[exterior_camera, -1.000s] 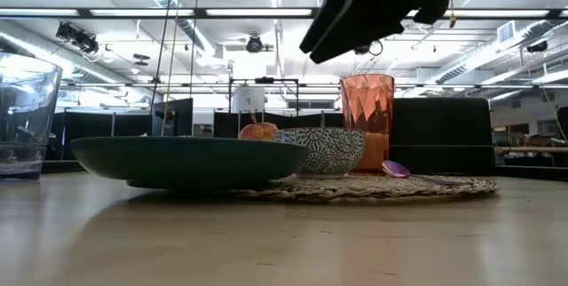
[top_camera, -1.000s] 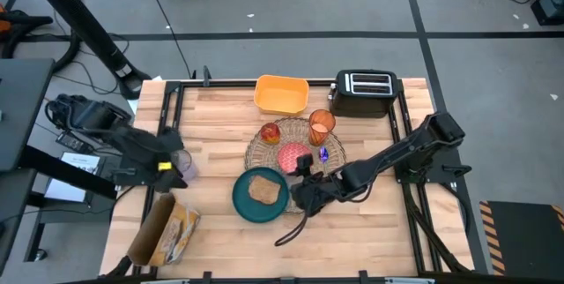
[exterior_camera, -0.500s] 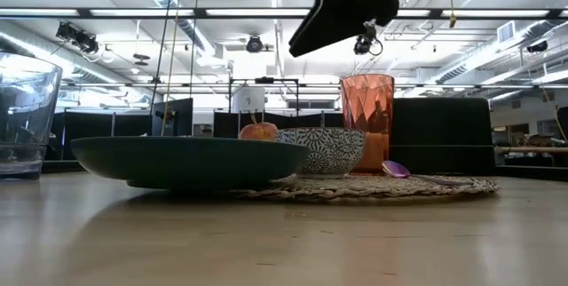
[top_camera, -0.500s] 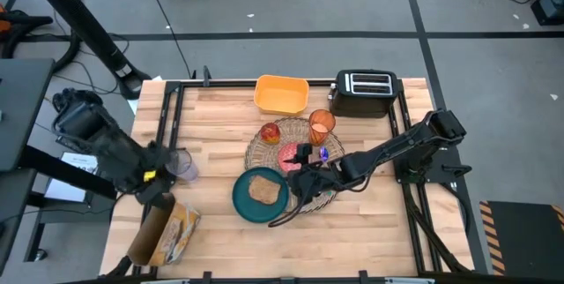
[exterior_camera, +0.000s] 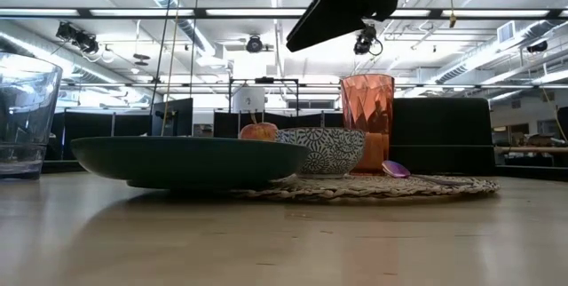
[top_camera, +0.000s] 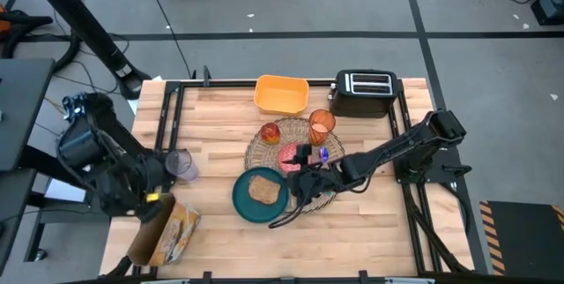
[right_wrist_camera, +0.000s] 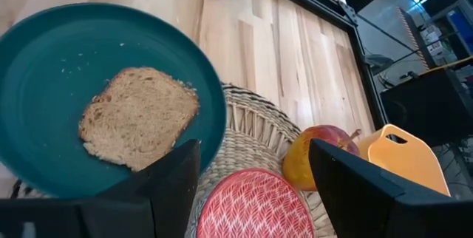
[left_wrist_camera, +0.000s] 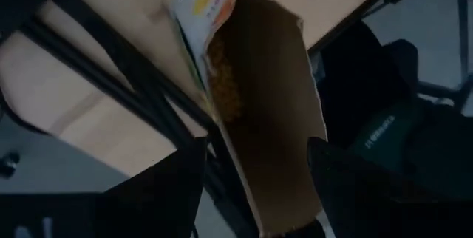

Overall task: Arrange a breakfast setting
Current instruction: Pour the cereal into the red bowl

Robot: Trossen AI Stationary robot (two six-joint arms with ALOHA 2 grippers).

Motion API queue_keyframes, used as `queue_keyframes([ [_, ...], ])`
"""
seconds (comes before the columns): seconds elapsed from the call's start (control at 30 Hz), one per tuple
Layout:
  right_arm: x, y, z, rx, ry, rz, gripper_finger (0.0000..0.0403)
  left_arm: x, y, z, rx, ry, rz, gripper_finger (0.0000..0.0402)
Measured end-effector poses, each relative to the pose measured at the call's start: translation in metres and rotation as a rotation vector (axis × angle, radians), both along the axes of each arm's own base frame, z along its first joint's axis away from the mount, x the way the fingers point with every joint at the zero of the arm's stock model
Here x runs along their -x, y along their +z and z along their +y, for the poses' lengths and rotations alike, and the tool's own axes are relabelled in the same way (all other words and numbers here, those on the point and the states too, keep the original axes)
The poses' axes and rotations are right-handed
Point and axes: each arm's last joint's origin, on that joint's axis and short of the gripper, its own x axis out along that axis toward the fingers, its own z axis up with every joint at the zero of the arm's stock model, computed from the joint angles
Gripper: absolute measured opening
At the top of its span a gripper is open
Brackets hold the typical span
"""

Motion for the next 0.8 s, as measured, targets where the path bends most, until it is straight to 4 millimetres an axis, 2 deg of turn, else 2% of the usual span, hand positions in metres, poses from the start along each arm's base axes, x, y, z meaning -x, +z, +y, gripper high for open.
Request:
queue_keyframes([
  [0.27, 0.007, -0.001, 0.017, 0.011, 0.031, 0.012, 0.0261, -0.01, -0.01, -0.019, -0.068, -0.006, 0.028, 0.0244],
  [0.57, 0.017, -0.002, 0.04, -0.025, 0.07, 0.006, 0.0261, -0.011, -0.047, -0.025, -0.14, -0.03, 0.191, 0.0244],
  [0.7, 0.022, -0.003, 0.049, -0.038, 0.086, 0.008, 0.0261, -0.012, -0.055, -0.026, -0.157, -0.035, 0.205, 0.0242],
  [0.8, 0.024, -0.003, 0.054, -0.062, 0.09, 0.005, 0.0261, -0.014, -0.057, -0.029, -0.147, -0.034, 0.188, 0.0224],
])
